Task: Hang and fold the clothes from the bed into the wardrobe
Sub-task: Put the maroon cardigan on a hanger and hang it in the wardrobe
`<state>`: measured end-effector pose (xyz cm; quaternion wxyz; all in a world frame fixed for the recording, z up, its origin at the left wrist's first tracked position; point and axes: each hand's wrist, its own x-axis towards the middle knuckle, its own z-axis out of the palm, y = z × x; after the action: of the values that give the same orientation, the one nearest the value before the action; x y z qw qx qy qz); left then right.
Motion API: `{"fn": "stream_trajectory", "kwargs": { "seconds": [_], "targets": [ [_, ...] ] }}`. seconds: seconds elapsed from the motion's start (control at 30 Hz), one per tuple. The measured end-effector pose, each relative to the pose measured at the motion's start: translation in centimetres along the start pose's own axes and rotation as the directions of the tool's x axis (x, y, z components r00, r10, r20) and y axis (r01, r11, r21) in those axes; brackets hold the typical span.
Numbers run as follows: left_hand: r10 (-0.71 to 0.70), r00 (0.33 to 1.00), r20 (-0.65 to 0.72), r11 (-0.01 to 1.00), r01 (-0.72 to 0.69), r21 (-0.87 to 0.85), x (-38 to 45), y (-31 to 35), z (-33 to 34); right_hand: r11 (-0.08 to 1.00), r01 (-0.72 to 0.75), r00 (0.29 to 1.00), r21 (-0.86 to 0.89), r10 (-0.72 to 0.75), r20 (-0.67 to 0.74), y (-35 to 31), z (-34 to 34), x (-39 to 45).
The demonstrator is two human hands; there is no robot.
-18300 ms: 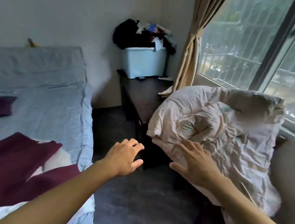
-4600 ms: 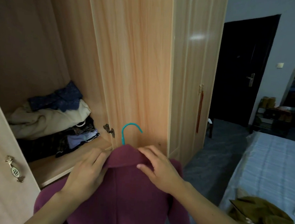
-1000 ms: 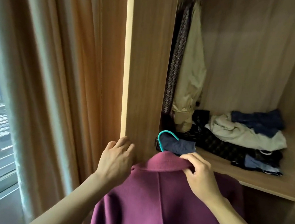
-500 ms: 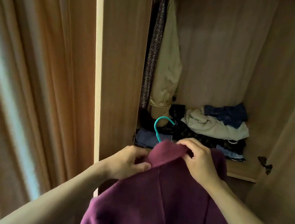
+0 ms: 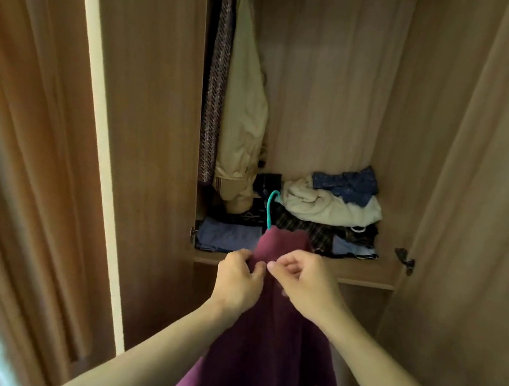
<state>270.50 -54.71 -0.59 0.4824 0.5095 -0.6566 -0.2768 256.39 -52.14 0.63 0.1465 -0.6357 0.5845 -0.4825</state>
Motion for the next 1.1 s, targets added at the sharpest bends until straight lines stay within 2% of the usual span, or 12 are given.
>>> {"fn": "stream_trajectory", "kwargs": {
  "seconds": [0.13, 0.23, 0.33, 0.4, 0.53, 0.7, 0.77, 0.83, 0.87, 0.93, 1.0, 1.1],
  "targets": [
    [-0.026, 0.998, 0.053, 0.993, 0.032, -0.115, -0.6, 1.5, 1.8, 0.989, -0.114, 0.992, 0.096, 0.118, -0.044, 0.0, 0.3, 0.3],
    [0.003, 0.980, 0.199, 0.972, 0.044, -0.230, -1.1, 2.6, 2.4, 0.947, -0.234, 0.970, 0.221, 0.242, -0.014, 0.7, 0.1, 0.4],
    [-0.030, 0.948, 0.318, 0.901, 0.163, -0.401, -1.9, 3.7, 2.9, 0.851, -0.366, 0.920, 0.376, 0.392, 0.009, 1.8, -0.3, 0.5],
    [-0.046, 0.916, 0.399, 0.847, 0.247, -0.470, -2.2, 4.0, 3.1, 0.811, -0.400, 0.909, 0.427, 0.409, 0.075, 2.4, -0.8, 0.4],
    [-0.135, 0.877, 0.461, 0.839, 0.349, -0.417, -1.6, 3.5, 1.8, 0.777, -0.439, 0.898, 0.451, 0.391, 0.201, 3.2, -1.1, -0.8],
    [-0.192, 0.906, 0.378, 0.899, 0.316, -0.303, -1.2, 2.4, 0.4, 0.675, -0.495, 0.868, 0.547, 0.353, 0.350, 3.0, -0.1, -1.8],
    [-0.178, 0.925, 0.334, 0.917, 0.279, -0.284, -1.4, 2.4, 0.0, 0.662, -0.498, 0.865, 0.560, 0.335, 0.374, 2.8, -0.1, -1.8],
    [-0.128, 0.950, 0.286, 0.943, 0.205, -0.261, -1.5, 2.3, -0.5, 0.694, -0.496, 0.864, 0.521, 0.339, 0.371, 2.8, -0.3, -1.5],
    [-0.075, 0.969, 0.235, 0.969, 0.126, -0.211, -1.4, 2.1, -0.8, 0.725, -0.492, 0.865, 0.482, 0.345, 0.364, 2.9, -0.6, -1.4],
    [0.116, 0.989, 0.094, 0.993, -0.117, 0.007, -0.9, 1.2, -1.7, 0.817, -0.452, 0.881, 0.358, 0.346, 0.322, 3.1, -1.4, -1.0],
    [0.309, 0.951, 0.027, 0.922, -0.306, 0.238, -0.3, 0.2, -2.8, 0.913, -0.347, 0.921, 0.214, 0.288, 0.264, 3.3, -2.3, -0.7],
    [0.413, 0.894, 0.174, 0.763, -0.444, 0.470, 0.9, -1.2, -3.6, 0.982, -0.153, 0.971, 0.114, 0.128, 0.202, 3.3, -3.4, -0.5]
  ]
}}
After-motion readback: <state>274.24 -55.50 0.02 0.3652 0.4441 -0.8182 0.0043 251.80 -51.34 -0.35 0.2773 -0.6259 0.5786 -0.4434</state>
